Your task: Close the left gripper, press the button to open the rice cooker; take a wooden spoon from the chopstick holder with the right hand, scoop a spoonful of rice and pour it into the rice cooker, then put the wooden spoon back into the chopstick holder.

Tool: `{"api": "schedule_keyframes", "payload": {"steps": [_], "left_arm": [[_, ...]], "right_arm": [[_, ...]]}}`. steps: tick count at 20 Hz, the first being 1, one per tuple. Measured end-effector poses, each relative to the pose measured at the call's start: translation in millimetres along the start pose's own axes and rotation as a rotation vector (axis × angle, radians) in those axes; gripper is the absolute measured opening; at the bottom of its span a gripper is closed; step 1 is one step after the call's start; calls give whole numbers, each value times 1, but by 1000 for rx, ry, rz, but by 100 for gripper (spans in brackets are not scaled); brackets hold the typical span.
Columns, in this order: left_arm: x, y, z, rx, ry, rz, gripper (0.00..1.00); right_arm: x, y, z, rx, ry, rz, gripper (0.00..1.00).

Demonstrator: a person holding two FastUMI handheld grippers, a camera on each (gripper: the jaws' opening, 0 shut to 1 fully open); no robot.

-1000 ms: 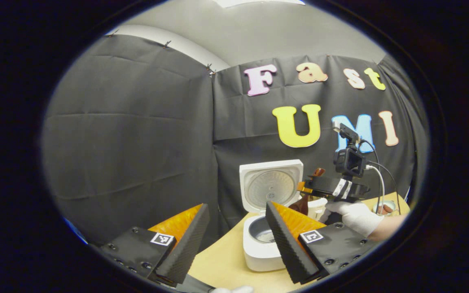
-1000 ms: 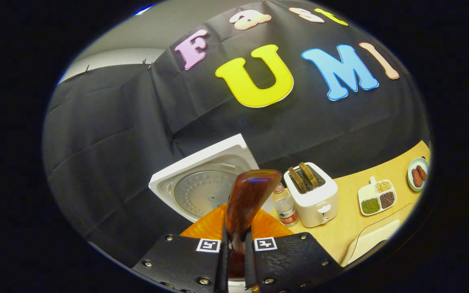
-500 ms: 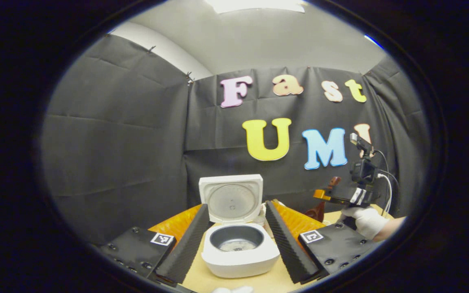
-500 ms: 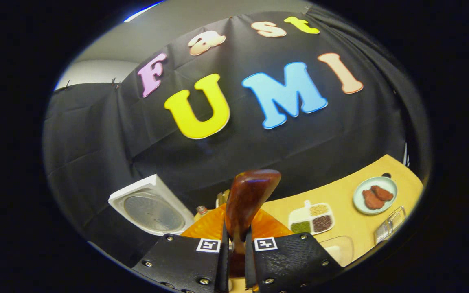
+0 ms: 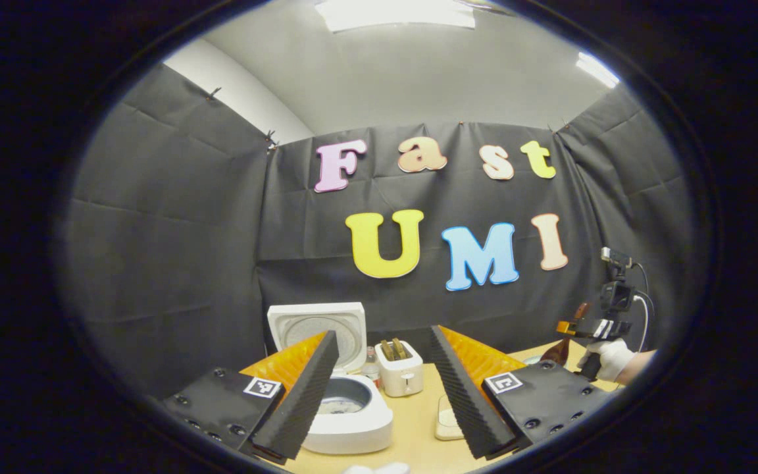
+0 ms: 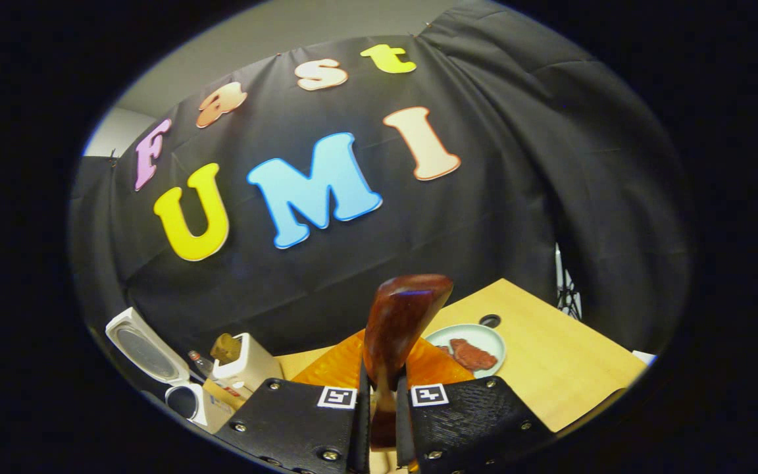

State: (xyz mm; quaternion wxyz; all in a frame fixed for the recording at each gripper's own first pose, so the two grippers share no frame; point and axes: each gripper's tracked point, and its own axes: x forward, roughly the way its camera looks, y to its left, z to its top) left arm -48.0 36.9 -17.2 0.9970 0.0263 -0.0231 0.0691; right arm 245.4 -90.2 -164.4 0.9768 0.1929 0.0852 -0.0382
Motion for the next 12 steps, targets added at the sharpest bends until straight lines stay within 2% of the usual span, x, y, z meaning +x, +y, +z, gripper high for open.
{"api": "schedule_keyframes", "payload": {"steps": [5,11,12], "left_arm": [[-1,-10,2,24,10,-1,92],[3,-16,0,44,27,5,92],[3,-18,-1,51,30,8,100]], "right_arm": [[7,-57,-17,8,35,-79,16],[22,-71,-65,-24,115,-88,16],[24,-74,-73,-42,125,-94,16]]}}
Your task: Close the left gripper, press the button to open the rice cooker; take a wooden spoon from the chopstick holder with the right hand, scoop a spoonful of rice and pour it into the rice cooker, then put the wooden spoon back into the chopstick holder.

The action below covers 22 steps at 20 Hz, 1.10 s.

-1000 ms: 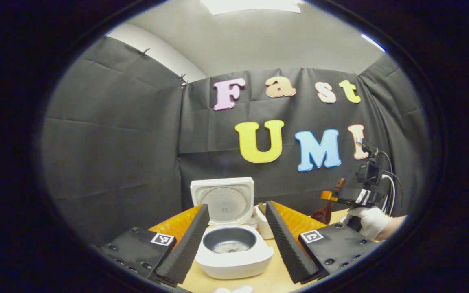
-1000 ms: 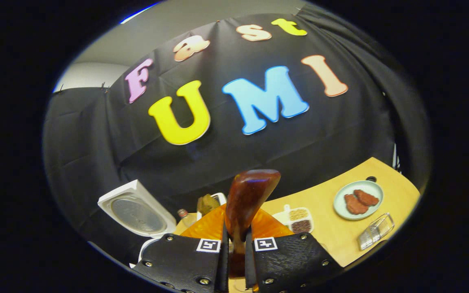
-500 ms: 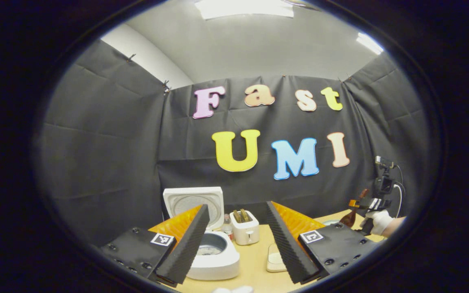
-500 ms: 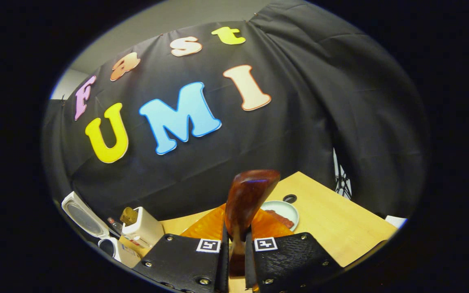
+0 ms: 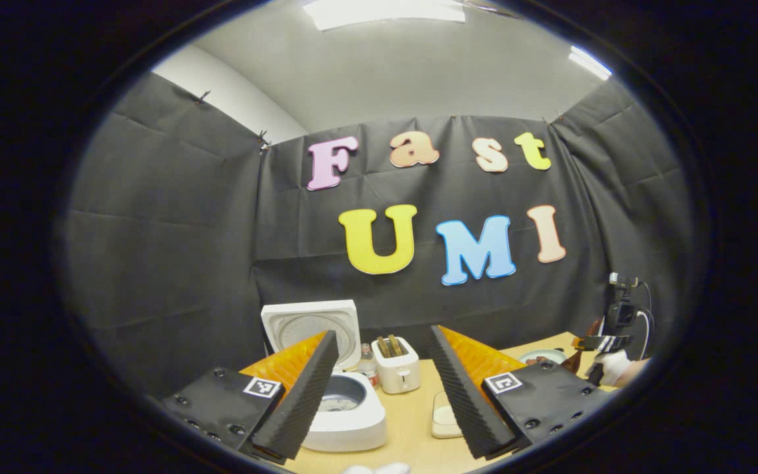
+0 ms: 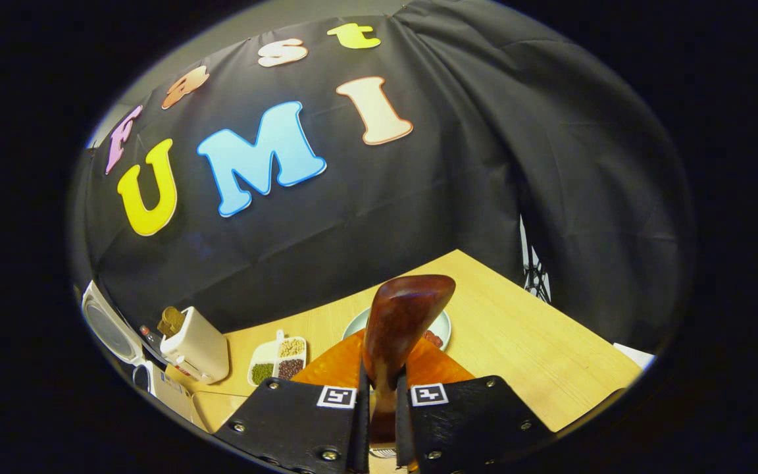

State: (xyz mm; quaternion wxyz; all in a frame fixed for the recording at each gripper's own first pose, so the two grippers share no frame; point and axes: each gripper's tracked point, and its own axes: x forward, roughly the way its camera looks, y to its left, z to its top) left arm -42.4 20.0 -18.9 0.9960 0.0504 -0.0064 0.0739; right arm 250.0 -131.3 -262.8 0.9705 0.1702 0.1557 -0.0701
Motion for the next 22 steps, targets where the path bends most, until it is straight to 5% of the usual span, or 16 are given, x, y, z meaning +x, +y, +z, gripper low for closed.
{"api": "schedule_keyframes", "payload": {"steps": [7,16,17,20,21,22], "left_arm": [[3,-5,-5,49,17,-11,96],[8,-4,-6,45,19,-8,100],[8,-4,-6,41,21,-9,93],[9,-2,-6,42,22,-7,97],[9,-2,-5,42,20,-7,100],[10,0,-5,42,17,-7,100]], "right_arm": [[6,-16,-54,34,81,-46,16],[5,-30,-55,11,85,-93,19],[2,-31,-54,10,85,-99,22],[-7,-33,-43,-48,53,-104,65],[-10,-33,-38,-76,33,-114,71],[-20,-36,-26,-103,11,-132,100]]}}
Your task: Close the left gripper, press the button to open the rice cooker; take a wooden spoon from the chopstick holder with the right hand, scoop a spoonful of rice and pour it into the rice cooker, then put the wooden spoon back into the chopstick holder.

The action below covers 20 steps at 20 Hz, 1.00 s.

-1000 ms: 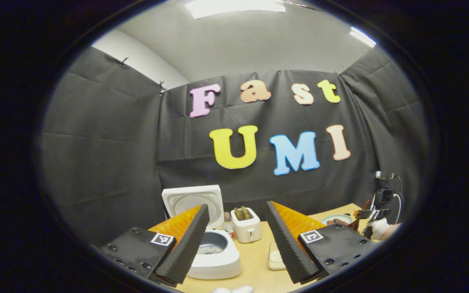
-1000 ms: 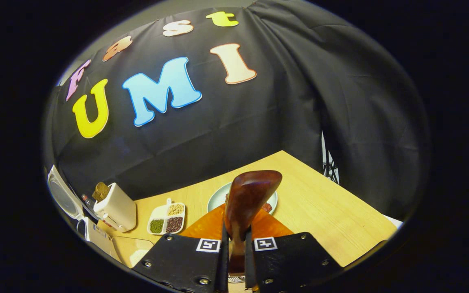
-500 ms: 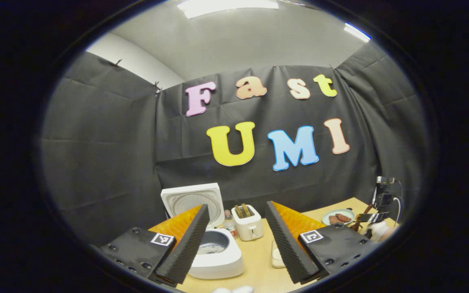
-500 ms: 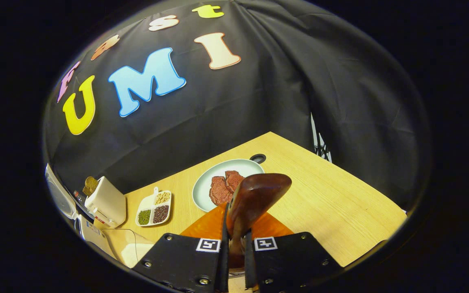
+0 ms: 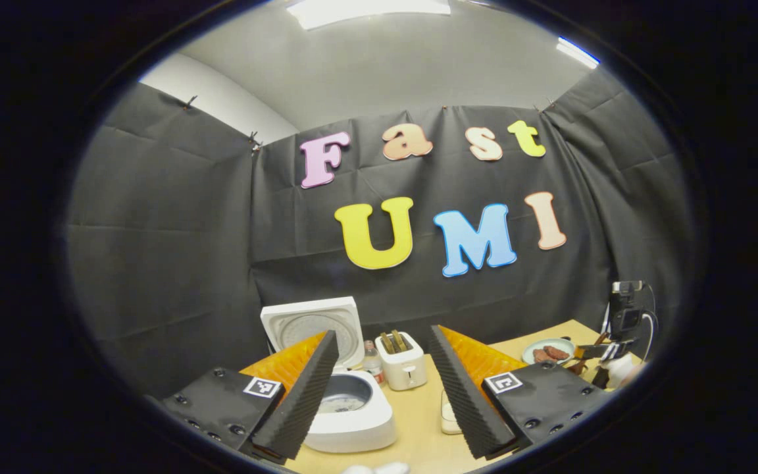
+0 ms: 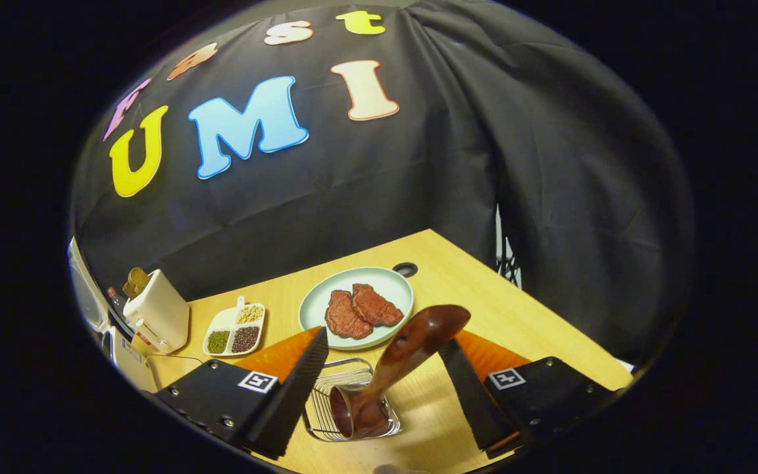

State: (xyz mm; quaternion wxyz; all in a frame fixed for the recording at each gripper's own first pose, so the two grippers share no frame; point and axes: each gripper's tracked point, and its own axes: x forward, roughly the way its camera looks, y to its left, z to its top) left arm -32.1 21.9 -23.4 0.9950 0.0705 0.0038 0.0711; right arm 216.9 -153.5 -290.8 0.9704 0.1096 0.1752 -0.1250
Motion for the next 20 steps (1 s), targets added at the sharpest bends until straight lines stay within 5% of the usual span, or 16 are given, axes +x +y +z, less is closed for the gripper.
{"api": "schedule_keyframes", "payload": {"steps": [7,12,20], "left_arm": [[3,11,7,-15,-23,-1,100],[8,30,7,-24,-34,5,97],[52,84,-2,-56,-15,69,99]], "right_arm": [[-67,17,102,-71,-205,27,99],[-144,74,167,-145,-330,111,99],[-276,155,175,-174,-360,282,99]]}}
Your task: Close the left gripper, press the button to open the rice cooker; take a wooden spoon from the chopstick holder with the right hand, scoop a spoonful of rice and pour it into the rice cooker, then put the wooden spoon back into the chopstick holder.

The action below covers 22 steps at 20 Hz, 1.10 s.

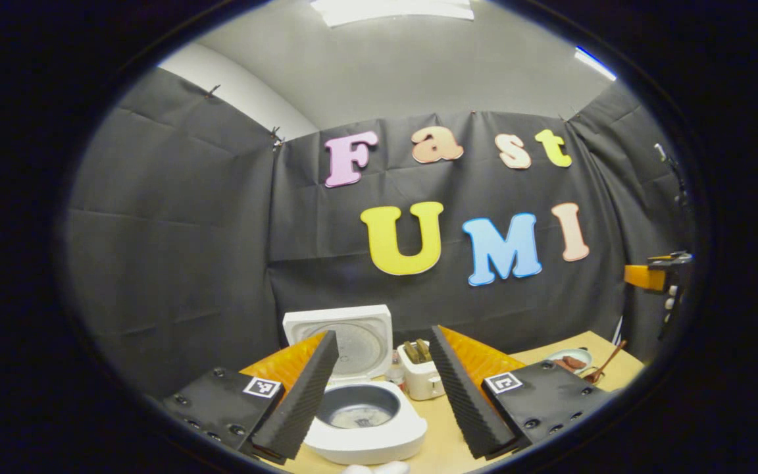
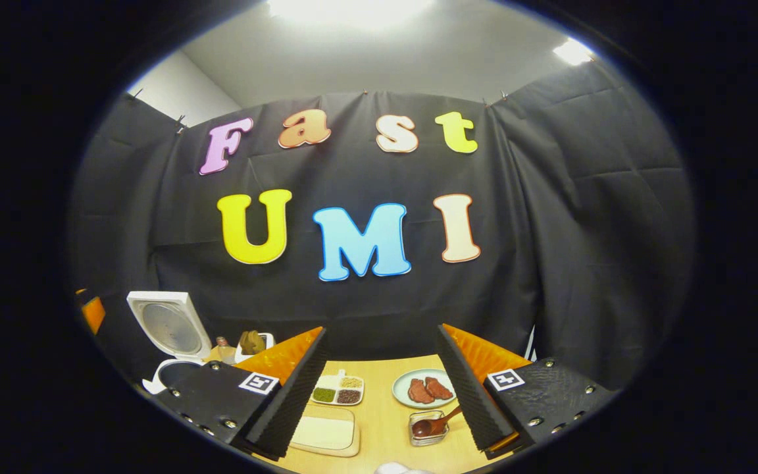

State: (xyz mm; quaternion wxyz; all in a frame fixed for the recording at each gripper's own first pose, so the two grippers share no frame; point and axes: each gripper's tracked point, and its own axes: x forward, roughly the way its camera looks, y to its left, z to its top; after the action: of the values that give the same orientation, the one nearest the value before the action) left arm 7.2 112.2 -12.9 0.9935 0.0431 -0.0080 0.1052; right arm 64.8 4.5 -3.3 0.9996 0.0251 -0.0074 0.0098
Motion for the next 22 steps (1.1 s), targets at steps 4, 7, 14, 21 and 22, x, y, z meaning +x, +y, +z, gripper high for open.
{"api": "schedule_keyframes", "payload": {"steps": [4,7,14,21,22], "left_arm": [[53,15,6,-23,0,30,97],[93,29,16,-15,14,50,99],[199,53,47,-14,32,92,92],[292,60,25,-51,151,117,98],[302,61,15,-50,173,121,96]], "right_arm": [[-32,24,-4,-4,26,53,99],[-41,32,-10,10,47,61,99],[-39,37,-20,11,93,61,99],[-24,46,-34,-1,139,79,99],[-23,47,-37,-1,150,82,99]]}}
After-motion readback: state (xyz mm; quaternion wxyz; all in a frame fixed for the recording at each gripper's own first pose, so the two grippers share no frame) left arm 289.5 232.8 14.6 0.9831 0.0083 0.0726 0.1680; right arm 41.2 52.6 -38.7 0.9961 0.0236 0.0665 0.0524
